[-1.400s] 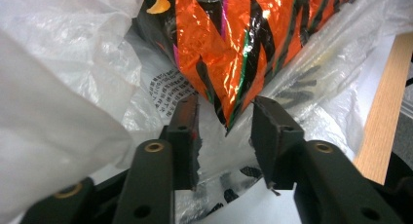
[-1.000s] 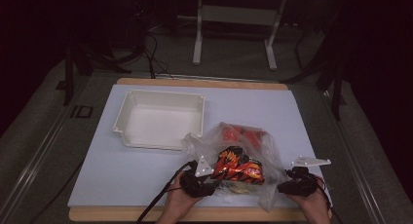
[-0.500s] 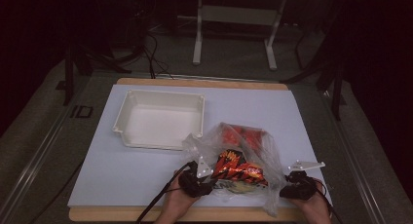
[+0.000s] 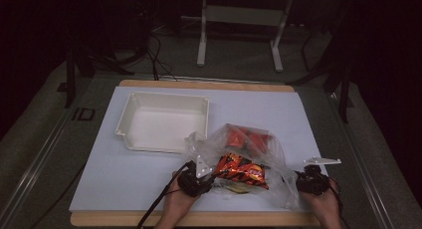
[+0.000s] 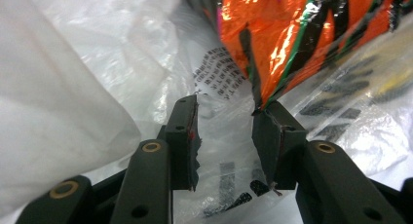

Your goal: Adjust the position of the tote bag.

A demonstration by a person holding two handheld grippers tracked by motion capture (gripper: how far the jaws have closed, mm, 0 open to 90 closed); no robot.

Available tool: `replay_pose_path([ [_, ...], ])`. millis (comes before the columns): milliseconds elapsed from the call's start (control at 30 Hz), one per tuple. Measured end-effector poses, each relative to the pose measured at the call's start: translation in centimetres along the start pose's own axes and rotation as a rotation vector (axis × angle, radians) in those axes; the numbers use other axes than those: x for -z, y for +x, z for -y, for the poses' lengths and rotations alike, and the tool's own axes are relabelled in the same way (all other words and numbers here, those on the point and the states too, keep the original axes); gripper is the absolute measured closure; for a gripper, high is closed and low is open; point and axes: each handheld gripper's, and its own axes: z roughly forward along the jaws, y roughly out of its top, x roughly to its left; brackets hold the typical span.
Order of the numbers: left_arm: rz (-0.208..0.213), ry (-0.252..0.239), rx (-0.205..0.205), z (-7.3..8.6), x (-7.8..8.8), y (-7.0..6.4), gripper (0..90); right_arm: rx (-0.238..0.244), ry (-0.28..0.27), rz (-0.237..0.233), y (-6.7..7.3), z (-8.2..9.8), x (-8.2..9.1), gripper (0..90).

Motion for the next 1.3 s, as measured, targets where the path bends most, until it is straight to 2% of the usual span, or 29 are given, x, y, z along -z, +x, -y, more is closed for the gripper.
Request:
replay_pose_path([
  [100, 0.006, -0.004, 0.000, 0.0, 0.1, 0.2, 64.5, -0.027, -0.026, -0.031, -0.8, -0.1, 0.4, 70.8],
  [167, 0.007, -0.005, 0.004, 0.0, 0.0, 0.3, 65.2, -0.034, -0.033, -0.030, -1.2, -0.3, 0.5, 72.4],
  [300, 0.007, -0.006, 0.006, 0.0, 0.0, 0.4, 66.1, -0.052, -0.037, -0.007, -1.8, -0.6, 0.5, 70.7],
  [467, 0.004, -0.014, 0.024, 0.1, 0.0, 0.7, 66.2, -0.088, -0.017, 0.052, -2.9, -1.4, 0.0, 73.1],
  [633, -0.008, -0.028, 0.044, 0.2, 0.4, 1.1, 66.7, -0.107, 0.002, 0.076, -3.6, -1.9, -0.4, 73.0],
  [733, -0.012, -0.034, 0.060, 0.2, 0.5, 1.6, 67.7, -0.119, -0.007, 0.088, -4.0, -1.9, -0.5, 74.0],
  [1067, -0.064, -0.048, 0.074, 0.2, 0.7, 2.3, 68.1, -0.153, -0.022, 0.136, -5.1, -2.5, -0.6, 75.1],
  [1167, -0.070, -0.047, 0.074, 0.2, 0.8, 2.3, 67.1, -0.144, -0.007, 0.128, -5.2, -2.6, -0.7, 72.9],
  [1300, -0.049, -0.077, 0.067, 0.4, 1.5, 2.3, 63.4, -0.088, 0.002, 0.079, -5.0, -2.3, -0.1, 67.8],
])
